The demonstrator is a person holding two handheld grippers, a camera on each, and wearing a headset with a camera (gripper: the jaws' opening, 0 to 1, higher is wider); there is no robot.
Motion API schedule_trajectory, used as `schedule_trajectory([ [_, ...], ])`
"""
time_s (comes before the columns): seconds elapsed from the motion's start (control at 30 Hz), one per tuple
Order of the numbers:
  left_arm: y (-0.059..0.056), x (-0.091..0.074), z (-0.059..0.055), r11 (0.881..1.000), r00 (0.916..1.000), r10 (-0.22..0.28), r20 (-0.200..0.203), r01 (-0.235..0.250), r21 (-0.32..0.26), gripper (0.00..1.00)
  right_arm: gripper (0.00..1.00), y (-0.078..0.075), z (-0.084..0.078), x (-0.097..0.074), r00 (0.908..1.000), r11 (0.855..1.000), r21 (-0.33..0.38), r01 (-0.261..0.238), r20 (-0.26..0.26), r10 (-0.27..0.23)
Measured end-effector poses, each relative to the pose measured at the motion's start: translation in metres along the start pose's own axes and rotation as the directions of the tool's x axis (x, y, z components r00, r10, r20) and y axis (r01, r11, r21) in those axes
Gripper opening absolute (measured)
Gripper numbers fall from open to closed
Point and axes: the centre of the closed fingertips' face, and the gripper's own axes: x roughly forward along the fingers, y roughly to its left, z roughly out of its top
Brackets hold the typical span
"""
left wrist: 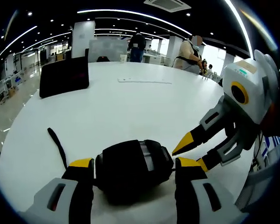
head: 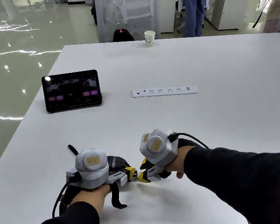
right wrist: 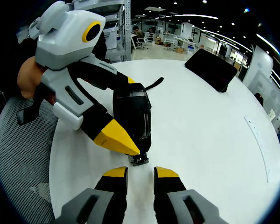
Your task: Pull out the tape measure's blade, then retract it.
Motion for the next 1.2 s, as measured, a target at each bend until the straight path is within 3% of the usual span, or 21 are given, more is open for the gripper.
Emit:
schedule_trajectory([
  [0.13, -0.005, -0.001, 0.001, 0.999, 0.9991, -0.041, 0.004, 0.041, 0.015, 0.76, 0.21, -0.001, -0.004, -0.008, 0.9997, 0.999, 0.031, 0.014, 0.019, -0.015],
  [0.33, -0.009, -0.004, 0.003, 0.996, 0.9976, -0.069, 0.01, 0.068, 0.064, 0.99, 0.26, 0.0, -0.011, -0.021, 0.9984, 0.998, 0.059, 0.032, 0.044, -0.035],
  [0.43, -0.022, -0.005, 0.003, 0.985, 0.9881, -0.154, 0.008, 0.152, 0.081, 0.99, 0.28, 0.003, -0.018, -0.026, 0.998, 0.997, 0.066, 0.036, 0.05, -0.039],
  [0.53, -0.021, -0.008, -0.005, 0.982, 0.9836, -0.175, -0.042, 0.178, 0.065, 0.99, 0.33, 0.003, -0.022, -0.033, 0.9968, 0.995, 0.087, 0.048, 0.06, -0.053],
  [0.67, -0.02, -0.012, -0.006, 0.976, 0.9772, -0.207, -0.046, 0.21, 0.065, 0.99, 0.39, 0.003, -0.025, -0.043, 0.9941, 0.993, 0.106, 0.059, 0.084, -0.068],
  [0.9, -0.007, -0.023, -0.007, 0.975, 0.9766, -0.21, -0.047, 0.213, 0.07, 0.99, 0.47, 0.001, -0.034, -0.062, 0.987, 0.982, 0.166, 0.087, 0.119, -0.107],
  [1.2, 0.021, -0.039, -0.004, 0.972, 0.9784, -0.202, -0.043, 0.206, 0.11, 0.99, 0.52, -0.001, -0.061, -0.086, 0.9788, 0.963, 0.24, 0.126, 0.128, -0.16],
])
